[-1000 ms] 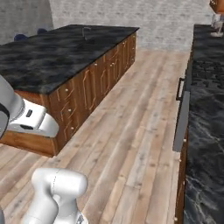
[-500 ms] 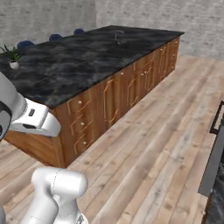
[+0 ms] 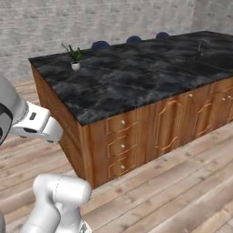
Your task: Take the kiwi, potato, and chicken drumstick from the freezer and place them in the bowl on the counter.
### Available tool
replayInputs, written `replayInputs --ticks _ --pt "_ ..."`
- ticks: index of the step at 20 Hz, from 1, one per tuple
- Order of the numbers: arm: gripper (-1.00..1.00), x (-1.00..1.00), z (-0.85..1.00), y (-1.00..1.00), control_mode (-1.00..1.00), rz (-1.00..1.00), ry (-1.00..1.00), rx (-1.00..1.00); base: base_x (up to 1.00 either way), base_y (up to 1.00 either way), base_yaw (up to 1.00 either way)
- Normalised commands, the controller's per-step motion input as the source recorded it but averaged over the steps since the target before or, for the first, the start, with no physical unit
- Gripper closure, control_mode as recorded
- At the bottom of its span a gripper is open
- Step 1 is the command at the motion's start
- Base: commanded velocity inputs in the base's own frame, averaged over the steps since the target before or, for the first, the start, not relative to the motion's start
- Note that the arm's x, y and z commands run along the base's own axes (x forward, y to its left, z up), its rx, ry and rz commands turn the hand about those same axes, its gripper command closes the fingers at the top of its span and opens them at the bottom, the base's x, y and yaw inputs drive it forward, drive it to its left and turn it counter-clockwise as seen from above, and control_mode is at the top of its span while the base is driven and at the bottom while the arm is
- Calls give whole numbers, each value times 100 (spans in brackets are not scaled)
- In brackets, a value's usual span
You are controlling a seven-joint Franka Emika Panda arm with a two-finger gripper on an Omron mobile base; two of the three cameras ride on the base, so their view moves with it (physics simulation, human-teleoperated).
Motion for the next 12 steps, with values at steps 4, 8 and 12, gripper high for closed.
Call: replayInputs --ticks 4,8,12 --pt "-100 0 0 0 100 0 0 0 12 21 87" --pt "-100 0 0 0 100 0 0 0 13 30 84" --pt "-100 0 0 0 100 0 0 0 60 0 23"
